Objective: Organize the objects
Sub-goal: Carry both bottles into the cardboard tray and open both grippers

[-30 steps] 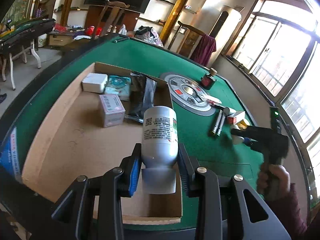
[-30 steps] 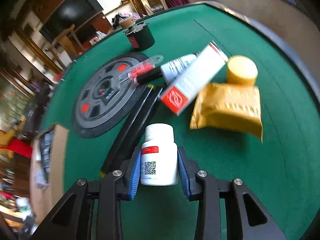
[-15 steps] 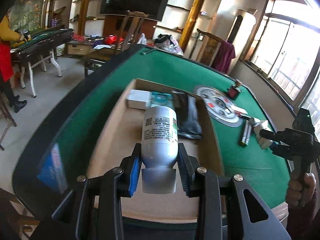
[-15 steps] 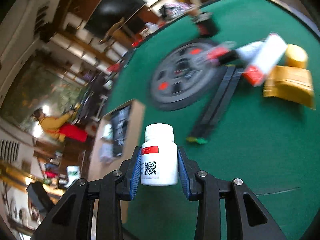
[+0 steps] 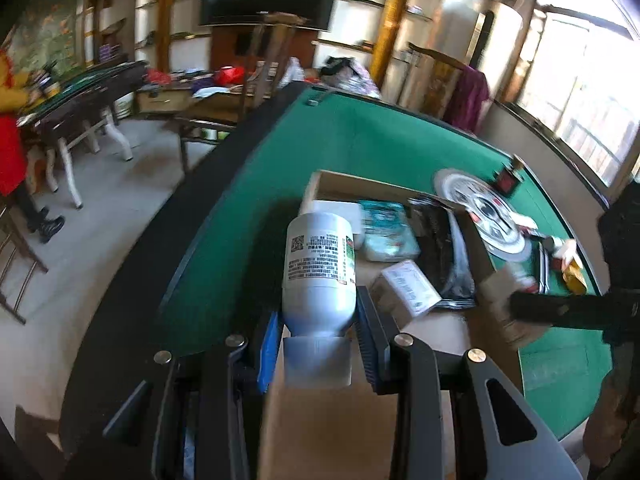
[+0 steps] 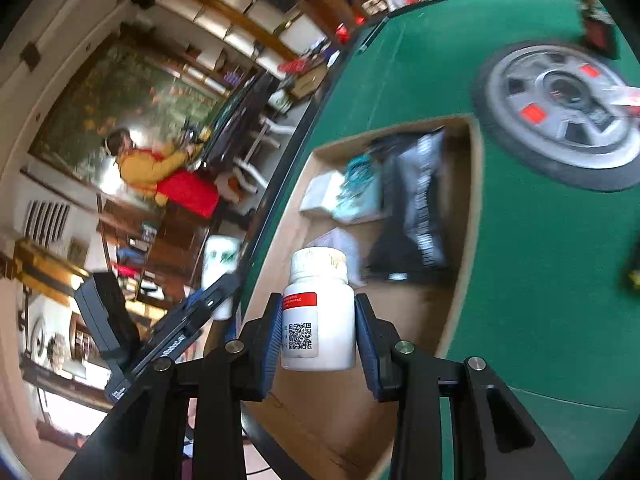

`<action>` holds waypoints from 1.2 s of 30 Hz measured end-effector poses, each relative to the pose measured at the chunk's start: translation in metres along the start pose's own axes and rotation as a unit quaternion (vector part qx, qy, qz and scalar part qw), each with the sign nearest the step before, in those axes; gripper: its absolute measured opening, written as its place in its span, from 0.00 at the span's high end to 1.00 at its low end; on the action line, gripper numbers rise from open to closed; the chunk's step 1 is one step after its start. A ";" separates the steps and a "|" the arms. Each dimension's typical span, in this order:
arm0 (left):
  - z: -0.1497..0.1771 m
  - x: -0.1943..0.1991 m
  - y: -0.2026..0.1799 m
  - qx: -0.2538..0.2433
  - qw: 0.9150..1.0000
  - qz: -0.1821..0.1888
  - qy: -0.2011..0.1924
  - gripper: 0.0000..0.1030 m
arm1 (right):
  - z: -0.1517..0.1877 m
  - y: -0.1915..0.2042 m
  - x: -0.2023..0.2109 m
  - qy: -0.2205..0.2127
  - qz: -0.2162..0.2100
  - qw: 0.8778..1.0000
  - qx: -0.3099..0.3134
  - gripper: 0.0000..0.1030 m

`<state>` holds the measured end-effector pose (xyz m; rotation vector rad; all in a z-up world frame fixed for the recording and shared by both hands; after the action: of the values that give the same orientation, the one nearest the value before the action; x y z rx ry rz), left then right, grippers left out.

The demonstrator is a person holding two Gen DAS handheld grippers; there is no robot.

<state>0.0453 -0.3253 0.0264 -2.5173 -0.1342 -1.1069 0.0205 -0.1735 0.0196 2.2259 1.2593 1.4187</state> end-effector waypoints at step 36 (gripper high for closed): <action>0.027 -0.044 -0.020 -0.019 0.998 -0.039 0.049 0.31 | 0.037 -0.006 -0.045 0.046 0.154 0.980 0.120 0.42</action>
<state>0.0291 -0.2938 -0.0163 -2.5037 -0.1873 -1.2725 0.0398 -0.1946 -0.0316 2.6412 1.2113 1.5628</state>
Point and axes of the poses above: each gripper's, at about its wrist camera, not at the fingertips, and x roughly against the way its jaws point, y to its left, z to its underside, the point moved 8 cm from there along -x, roughly the way its jaws point, and after that the axes turned 12 degrees about x, right-handed, at the moved point
